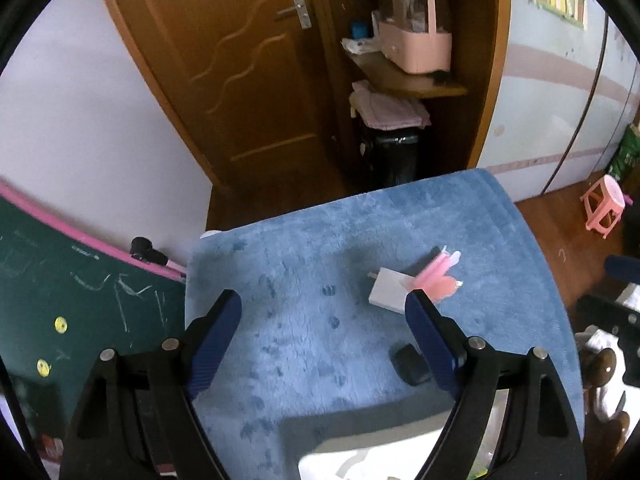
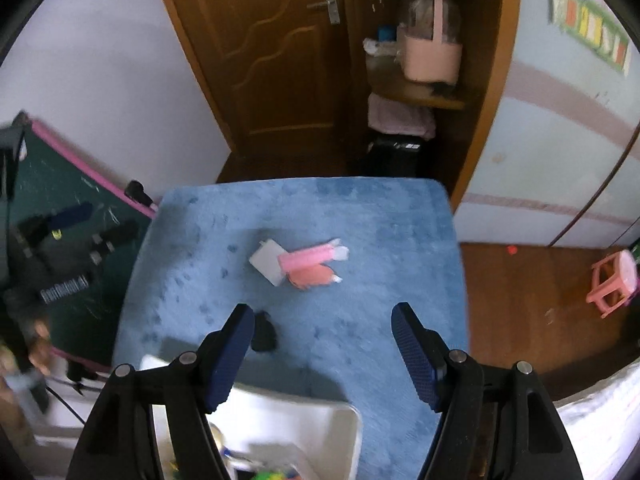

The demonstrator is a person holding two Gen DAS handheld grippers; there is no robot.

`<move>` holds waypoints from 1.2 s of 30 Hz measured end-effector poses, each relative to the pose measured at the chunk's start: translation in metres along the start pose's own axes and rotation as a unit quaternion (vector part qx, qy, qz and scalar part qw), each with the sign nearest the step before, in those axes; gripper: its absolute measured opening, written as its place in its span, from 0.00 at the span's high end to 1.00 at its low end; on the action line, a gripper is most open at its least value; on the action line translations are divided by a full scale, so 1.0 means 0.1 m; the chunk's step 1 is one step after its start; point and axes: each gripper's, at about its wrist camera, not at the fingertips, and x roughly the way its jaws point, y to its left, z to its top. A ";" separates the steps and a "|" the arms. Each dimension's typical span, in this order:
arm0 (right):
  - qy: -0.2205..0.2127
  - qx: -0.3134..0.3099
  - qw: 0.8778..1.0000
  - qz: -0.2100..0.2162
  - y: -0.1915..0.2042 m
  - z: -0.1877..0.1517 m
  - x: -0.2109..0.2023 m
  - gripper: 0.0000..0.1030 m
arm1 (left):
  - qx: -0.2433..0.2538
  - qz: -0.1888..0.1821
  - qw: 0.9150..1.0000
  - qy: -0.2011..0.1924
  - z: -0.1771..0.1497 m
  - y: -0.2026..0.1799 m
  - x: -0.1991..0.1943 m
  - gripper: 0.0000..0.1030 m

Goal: Organize rigid objects
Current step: 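Grasp the white charger with the left tool while the right tool grasps the pink roller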

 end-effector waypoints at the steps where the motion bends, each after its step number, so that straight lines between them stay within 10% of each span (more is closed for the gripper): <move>1: 0.007 0.009 1.000 0.010 -0.01 0.08 0.09 0.30 | 0.004 -0.002 1.000 0.003 0.03 -0.01 0.06 0.16; 20: 0.185 0.196 0.961 0.054 -0.30 0.52 2.32 0.33 | 0.053 -0.083 0.989 0.111 -0.13 -0.34 1.65 0.16; 32: 0.206 0.173 0.962 0.037 -0.08 0.55 2.84 0.41 | 0.061 -0.097 0.985 0.132 -0.23 -0.44 1.98 0.16; 36: 0.220 0.163 0.961 0.033 -0.03 0.56 2.99 0.61 | 0.058 -0.103 0.984 0.131 -0.23 -0.45 2.00 0.16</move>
